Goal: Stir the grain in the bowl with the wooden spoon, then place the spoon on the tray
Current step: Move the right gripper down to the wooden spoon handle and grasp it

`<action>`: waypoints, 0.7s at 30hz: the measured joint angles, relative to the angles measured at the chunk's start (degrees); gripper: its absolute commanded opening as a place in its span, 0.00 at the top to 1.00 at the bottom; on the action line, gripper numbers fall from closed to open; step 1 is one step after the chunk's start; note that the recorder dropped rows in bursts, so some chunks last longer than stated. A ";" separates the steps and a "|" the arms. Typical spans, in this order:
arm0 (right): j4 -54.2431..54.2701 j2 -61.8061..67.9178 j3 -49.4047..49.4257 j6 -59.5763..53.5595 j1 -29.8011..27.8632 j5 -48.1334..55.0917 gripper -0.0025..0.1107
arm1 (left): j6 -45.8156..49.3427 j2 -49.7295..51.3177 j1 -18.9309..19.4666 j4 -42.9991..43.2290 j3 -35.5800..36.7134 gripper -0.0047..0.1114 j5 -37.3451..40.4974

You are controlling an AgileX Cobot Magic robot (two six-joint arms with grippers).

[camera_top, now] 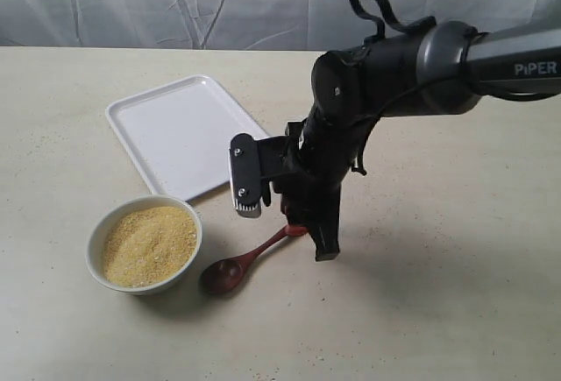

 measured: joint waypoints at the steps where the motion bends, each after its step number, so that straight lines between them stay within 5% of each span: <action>1: -0.25 0.29 -0.09 0.00 0.54 -1.30 0.55 | 0.00 0.00 0.00 0.00 0.00 0.96 0.00; 13: -3.74 4.28 -0.09 -0.09 1.39 -6.69 0.56 | 0.00 0.00 0.00 0.00 0.00 0.96 -0.14; 21: -4.11 5.02 -0.09 -0.09 1.39 -2.85 0.96 | 0.00 0.00 0.00 0.00 0.00 0.96 -0.14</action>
